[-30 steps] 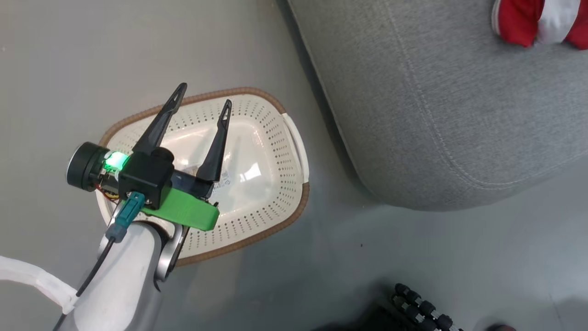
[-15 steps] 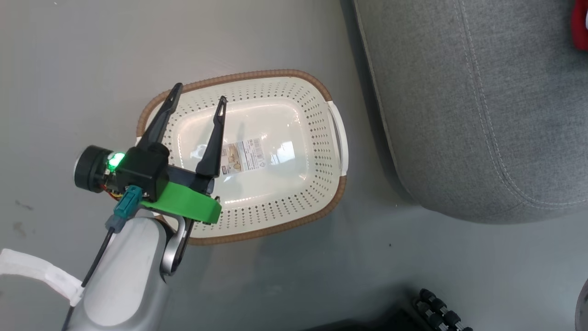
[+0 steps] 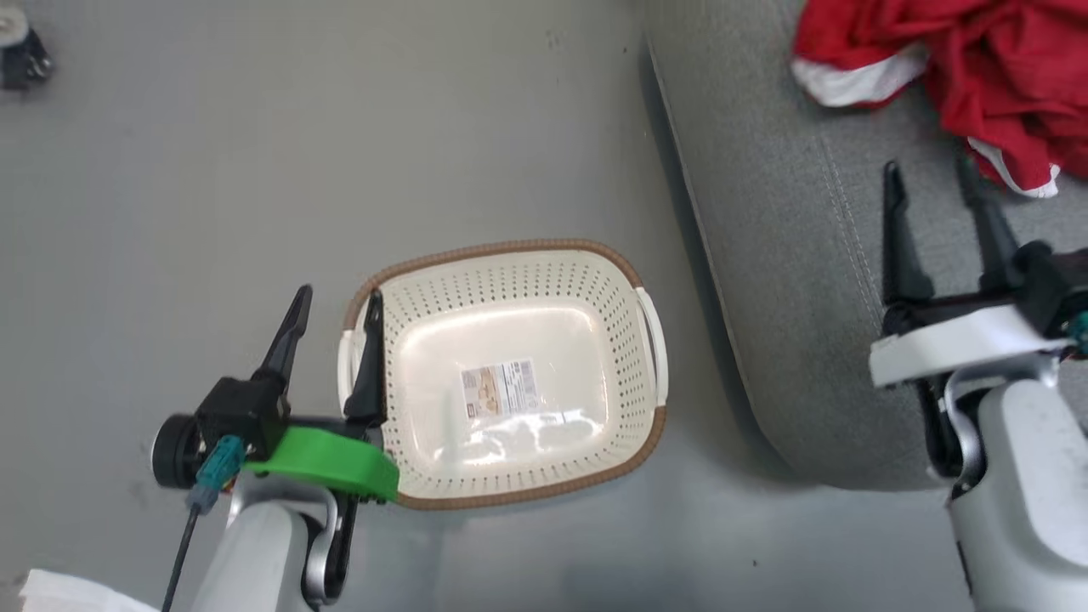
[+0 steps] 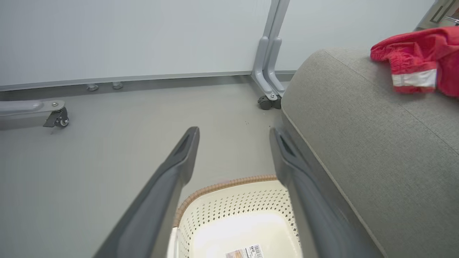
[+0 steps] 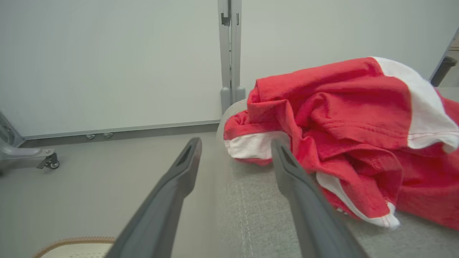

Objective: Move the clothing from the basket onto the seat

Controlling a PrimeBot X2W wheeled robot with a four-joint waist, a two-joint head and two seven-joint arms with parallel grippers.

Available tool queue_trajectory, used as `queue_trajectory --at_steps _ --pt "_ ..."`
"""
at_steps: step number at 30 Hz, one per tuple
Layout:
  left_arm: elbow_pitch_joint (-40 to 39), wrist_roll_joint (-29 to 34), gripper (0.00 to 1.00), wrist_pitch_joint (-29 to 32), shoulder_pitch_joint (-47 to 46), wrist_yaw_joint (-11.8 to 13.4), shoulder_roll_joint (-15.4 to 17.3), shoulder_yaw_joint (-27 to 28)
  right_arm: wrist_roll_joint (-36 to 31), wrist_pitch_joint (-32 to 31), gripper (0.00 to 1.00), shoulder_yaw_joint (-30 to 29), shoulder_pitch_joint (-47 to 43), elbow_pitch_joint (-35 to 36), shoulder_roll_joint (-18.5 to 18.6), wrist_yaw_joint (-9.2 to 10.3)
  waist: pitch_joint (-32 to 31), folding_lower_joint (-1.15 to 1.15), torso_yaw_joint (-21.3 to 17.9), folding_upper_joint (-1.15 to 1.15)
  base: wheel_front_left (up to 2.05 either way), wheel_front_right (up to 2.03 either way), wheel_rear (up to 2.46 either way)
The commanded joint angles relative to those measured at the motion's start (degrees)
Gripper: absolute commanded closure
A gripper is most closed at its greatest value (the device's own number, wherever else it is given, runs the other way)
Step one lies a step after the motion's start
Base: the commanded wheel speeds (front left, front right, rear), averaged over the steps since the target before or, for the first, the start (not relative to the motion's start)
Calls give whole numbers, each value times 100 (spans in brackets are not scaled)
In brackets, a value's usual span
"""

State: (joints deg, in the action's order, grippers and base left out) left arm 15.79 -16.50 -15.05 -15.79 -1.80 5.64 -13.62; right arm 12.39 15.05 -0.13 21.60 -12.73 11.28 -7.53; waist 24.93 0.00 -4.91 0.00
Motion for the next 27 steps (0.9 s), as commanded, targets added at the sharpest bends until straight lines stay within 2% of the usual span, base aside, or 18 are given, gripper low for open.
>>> queue_trajectory --at_steps 1,7,12,17,27 --pt "-30 54 0 -14 249 13 -53 135 -9 18 0 106 -257 41 -69 8 -994 0 412 0 0 0 0" --pt "-267 168 0 -8 1050 -76 -188 688 -158 19 0 399 -1051 216 -319 8 -1785 0 586 0 0 0 0" --pt "-597 334 0 -8 1630 -191 -243 940 -318 18 0 316 -1658 519 -507 8 -2266 0 686 0 0 0 0" --pt "-1001 494 0 -8 2113 -118 -269 1238 -461 18 0 278 -2107 746 -652 8 -2532 0 653 0 0 0 0" --pt "-1342 529 0 -8 2806 -262 -271 1186 -642 18 0 152 -2836 885 -782 8 -2895 0 619 0 0 0 0"
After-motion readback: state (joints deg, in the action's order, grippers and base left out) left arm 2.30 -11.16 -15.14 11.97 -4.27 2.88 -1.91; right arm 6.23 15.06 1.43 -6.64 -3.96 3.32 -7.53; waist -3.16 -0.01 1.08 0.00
